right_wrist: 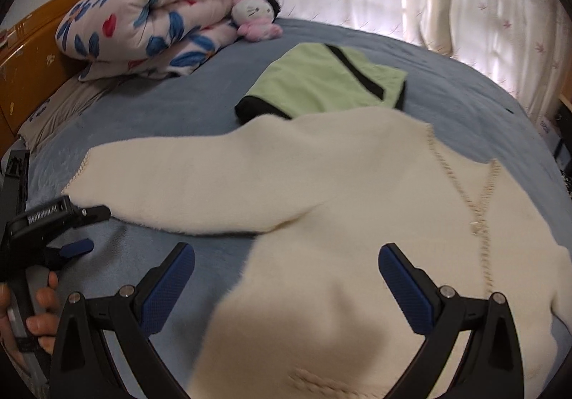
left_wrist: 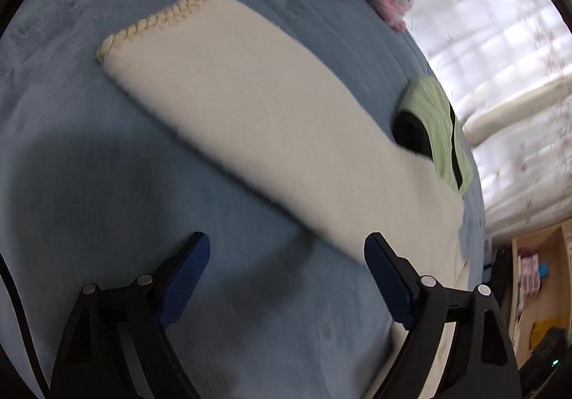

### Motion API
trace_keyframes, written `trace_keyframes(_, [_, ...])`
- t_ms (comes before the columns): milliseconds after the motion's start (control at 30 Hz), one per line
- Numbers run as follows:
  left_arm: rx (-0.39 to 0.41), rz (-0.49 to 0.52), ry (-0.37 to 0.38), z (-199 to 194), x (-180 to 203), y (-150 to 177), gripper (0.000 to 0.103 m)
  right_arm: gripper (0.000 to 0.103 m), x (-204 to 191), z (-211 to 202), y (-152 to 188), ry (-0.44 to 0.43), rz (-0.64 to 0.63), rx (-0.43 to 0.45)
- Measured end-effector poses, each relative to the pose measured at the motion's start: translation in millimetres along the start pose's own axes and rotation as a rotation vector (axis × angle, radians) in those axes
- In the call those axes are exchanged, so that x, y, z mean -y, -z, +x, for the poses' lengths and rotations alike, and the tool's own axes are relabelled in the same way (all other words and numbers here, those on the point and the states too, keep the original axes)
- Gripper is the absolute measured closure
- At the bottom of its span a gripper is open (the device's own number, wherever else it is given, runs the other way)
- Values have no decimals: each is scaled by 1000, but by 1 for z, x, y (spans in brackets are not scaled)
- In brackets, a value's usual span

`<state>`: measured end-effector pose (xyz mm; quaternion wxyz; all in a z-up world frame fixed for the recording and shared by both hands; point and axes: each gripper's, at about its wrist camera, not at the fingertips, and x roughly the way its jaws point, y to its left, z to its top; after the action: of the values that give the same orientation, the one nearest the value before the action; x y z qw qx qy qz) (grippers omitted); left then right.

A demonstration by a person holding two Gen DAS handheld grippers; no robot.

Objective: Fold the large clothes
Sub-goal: 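Grasp the cardigan sleeve cuff with the left tool and fold it across the body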

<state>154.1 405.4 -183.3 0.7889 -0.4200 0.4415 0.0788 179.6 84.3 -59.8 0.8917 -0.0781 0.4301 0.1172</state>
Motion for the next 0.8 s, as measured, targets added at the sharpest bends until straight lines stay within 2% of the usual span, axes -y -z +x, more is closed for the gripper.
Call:
trace_keyframes(133, [39, 28, -32, 8, 0, -15, 16, 0, -10, 22, -6, 1, -2, -22])
trace_keyframes(233, [44, 15, -27, 15, -8, -31, 16, 0, -14, 35, -11, 4, 4, -32])
trace_keyframes(267, [46, 11, -27, 17, -9, -36, 20, 0, -15, 38, -12, 10, 5, -34])
trace_keyframes(333, [58, 18, -44, 19, -10, -47, 35, 1, -19, 47, -16, 40, 4, -45])
trace_keyframes(400, [67, 45, -85, 19, -13, -58, 75, 7, -21, 55, -18, 68, 7, -66])
trace_keyframes(467, [58, 61, -78, 20, -18, -68, 90, 7, -19, 60, -17, 74, 28, -90])
trace_keyframes(533, [65, 82, -80, 14, -15, -70, 94, 8, -13, 61, -12, 75, 53, -110])
trace_keyframes(667, [180, 329, -240, -9, 49, -51, 96, 8, 7, 49, 0, 78, 104, -132])
trace_keyframes(733, [234, 443, -238, -26, 89, -36, 96, 8, 25, 37, 7, 97, 134, -129])
trace_keyframes(800, [273, 558, -180, -43, 138, -13, 96, 8, 46, 23, 14, 129, 161, -121])
